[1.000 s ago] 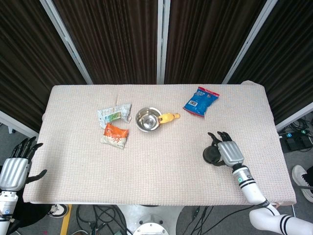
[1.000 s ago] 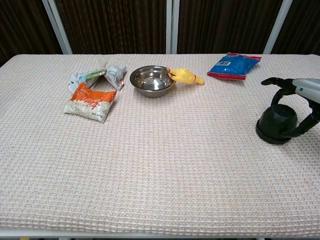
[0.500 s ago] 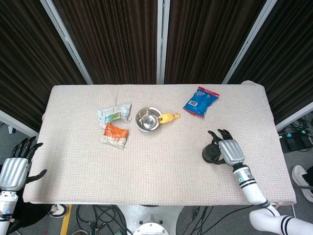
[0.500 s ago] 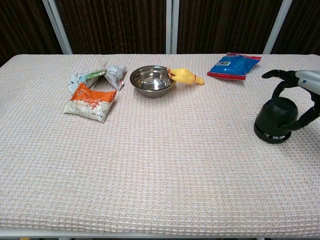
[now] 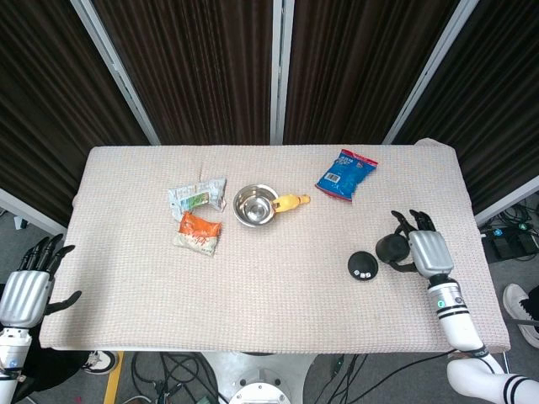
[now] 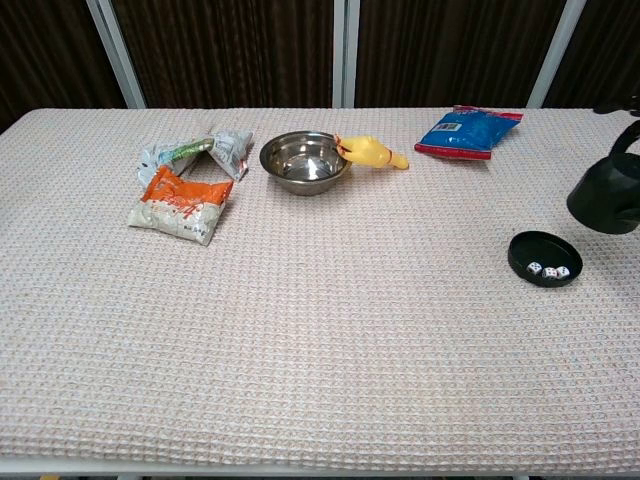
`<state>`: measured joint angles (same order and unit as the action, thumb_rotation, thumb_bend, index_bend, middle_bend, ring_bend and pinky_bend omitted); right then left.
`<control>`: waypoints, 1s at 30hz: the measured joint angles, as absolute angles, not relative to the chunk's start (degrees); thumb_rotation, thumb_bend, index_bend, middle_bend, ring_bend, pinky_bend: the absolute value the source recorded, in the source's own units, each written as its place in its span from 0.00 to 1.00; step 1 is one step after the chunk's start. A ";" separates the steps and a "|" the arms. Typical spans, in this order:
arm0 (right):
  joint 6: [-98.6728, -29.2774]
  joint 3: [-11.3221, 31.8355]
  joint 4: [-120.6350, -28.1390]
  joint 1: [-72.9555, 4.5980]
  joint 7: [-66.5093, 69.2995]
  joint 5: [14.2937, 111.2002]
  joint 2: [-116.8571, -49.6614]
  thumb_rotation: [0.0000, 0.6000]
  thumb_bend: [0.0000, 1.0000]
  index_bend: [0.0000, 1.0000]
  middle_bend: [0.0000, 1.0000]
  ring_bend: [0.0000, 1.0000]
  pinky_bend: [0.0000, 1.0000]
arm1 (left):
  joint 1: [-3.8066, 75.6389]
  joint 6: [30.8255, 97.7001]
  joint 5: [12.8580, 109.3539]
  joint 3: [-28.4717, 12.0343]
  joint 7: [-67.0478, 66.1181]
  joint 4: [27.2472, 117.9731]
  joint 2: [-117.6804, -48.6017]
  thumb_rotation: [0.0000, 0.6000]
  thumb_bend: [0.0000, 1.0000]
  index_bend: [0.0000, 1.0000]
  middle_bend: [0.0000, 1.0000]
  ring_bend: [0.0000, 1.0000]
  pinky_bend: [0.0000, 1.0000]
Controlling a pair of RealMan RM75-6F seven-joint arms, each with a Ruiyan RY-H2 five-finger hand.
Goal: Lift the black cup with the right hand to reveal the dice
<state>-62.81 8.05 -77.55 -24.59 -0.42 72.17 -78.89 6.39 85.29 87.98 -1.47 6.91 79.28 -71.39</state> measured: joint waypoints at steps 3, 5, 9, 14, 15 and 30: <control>-62.51 7.92 -75.12 -23.78 0.57 71.24 -78.76 1.00 0.09 0.10 0.42 0.01 0.00 | 6.54 85.07 88.09 -1.42 6.56 79.48 -71.36 1.00 0.15 0.16 0.03 0.00 0.13; -62.04 7.69 -73.48 -23.44 1.29 71.00 -78.93 1.00 0.06 0.10 0.41 0.01 0.00 | 6.65 84.94 88.16 -1.39 6.22 79.70 -71.37 1.00 0.15 0.16 0.03 0.00 0.13; -60.77 7.14 -70.82 -23.33 3.80 71.57 -79.49 1.00 0.00 0.03 0.23 0.00 0.00 | 6.65 84.79 88.14 -1.26 5.62 79.94 -71.33 1.00 0.15 0.16 0.03 0.00 0.13; -59.93 6.70 -68.99 -23.39 7.68 73.63 -79.60 1.00 0.00 0.00 0.08 0.00 0.00 | 6.48 85.04 88.07 -1.23 5.13 80.41 -71.11 1.00 0.15 0.16 0.03 0.00 0.13; -60.17 6.67 -68.93 -23.34 8.27 74.05 -79.55 1.00 0.00 0.00 0.06 0.00 0.00 | 6.46 85.11 88.07 -1.26 5.02 80.52 -71.08 1.00 0.15 0.16 0.03 0.00 0.13; -75.67 6.10 -76.91 -18.91 8.25 83.30 -71.13 1.00 0.09 0.02 0.03 0.00 0.00 | 6.48 85.69 87.54 -2.08 2.76 84.34 -69.12 1.00 0.15 0.16 0.03 0.00 0.13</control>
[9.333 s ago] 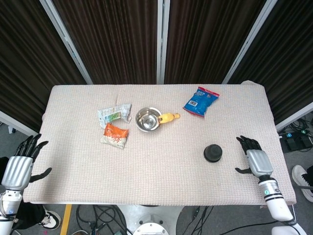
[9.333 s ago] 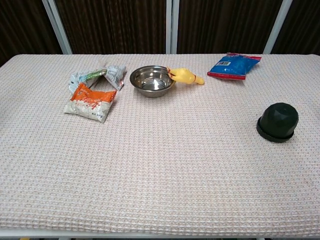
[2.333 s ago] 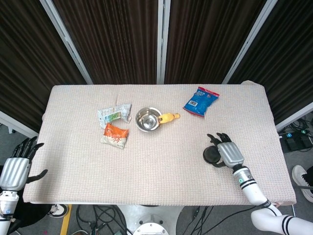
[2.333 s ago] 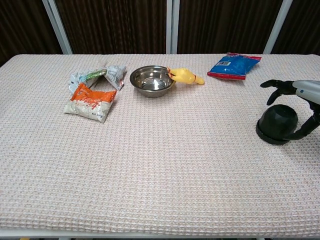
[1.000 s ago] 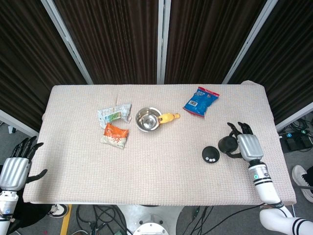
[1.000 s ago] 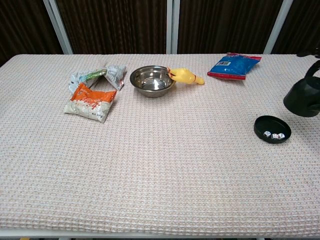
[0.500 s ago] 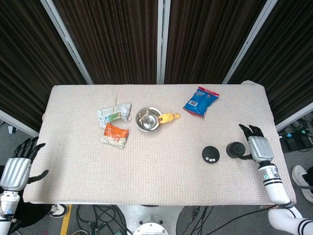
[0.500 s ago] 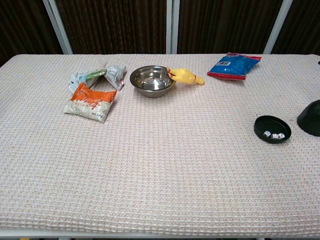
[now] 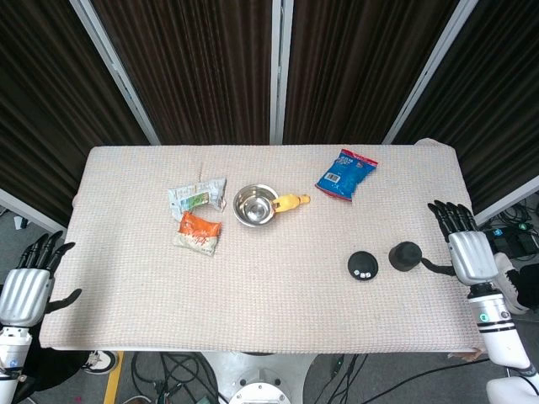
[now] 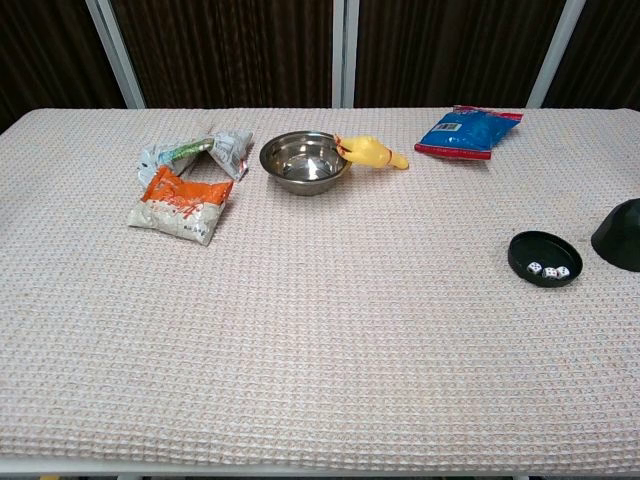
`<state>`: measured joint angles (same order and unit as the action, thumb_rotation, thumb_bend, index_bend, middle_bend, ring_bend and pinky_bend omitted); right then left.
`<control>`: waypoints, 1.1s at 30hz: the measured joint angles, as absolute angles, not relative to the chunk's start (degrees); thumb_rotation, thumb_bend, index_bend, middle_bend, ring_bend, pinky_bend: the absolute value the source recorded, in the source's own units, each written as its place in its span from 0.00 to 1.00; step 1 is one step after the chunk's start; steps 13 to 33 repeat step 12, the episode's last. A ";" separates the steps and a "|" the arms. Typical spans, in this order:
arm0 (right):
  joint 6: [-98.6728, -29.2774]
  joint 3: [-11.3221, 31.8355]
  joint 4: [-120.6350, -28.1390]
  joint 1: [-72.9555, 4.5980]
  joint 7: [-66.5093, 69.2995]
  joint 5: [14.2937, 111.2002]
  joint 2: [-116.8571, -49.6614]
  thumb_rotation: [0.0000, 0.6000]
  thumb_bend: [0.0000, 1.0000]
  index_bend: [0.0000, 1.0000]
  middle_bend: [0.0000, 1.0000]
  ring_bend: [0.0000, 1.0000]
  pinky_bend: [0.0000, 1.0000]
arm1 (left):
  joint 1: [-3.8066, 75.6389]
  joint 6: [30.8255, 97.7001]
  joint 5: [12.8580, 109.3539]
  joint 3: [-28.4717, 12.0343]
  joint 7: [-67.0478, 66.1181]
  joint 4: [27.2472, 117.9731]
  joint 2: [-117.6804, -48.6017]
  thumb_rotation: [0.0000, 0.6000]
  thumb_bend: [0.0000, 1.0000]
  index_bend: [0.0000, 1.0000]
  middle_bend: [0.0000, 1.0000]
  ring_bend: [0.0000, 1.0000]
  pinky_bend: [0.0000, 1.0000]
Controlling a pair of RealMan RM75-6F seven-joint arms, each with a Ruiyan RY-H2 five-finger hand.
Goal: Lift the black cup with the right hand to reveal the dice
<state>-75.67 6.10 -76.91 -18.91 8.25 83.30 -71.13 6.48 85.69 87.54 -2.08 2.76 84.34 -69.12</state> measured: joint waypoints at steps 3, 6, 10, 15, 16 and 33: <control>-78.61 5.50 -78.43 -16.75 1.15 83.78 -70.06 1.00 0.10 0.00 0.01 0.00 0.00 | 6.58 85.59 87.58 -2.13 2.60 84.79 -68.95 1.00 0.15 0.16 0.03 0.00 0.13; -81.72 4.94 -79.34 -14.45 -5.34 84.19 -69.75 1.00 0.10 0.00 0.00 0.00 0.00 | 6.66 85.61 87.70 -2.14 2.34 85.00 -69.09 1.00 0.15 0.16 0.03 0.00 0.13; -84.77 4.35 -78.39 -12.19 -6.27 84.92 -70.22 1.00 0.10 0.00 0.01 0.00 0.00 | 6.75 85.51 87.87 -2.07 2.35 85.02 -69.06 1.00 0.15 0.16 0.03 0.00 0.13; -86.17 4.11 -77.52 -11.00 -4.19 85.28 -70.61 1.00 0.10 0.00 0.01 0.00 0.00 | 6.73 85.67 87.99 -2.06 2.41 84.98 -69.11 1.00 0.15 0.16 0.03 0.00 0.13; -86.17 4.11 -77.52 -11.00 -4.19 85.28 -70.61 1.00 0.10 0.00 0.01 0.00 0.00 | 6.73 85.67 87.99 -2.06 2.41 84.98 -69.11 1.00 0.15 0.16 0.03 0.00 0.13; -86.17 4.11 -77.52 -11.00 -4.19 85.28 -70.61 1.00 0.10 0.00 0.01 0.00 0.00 | 6.73 85.67 87.99 -2.06 2.41 84.98 -69.11 1.00 0.15 0.16 0.03 0.00 0.13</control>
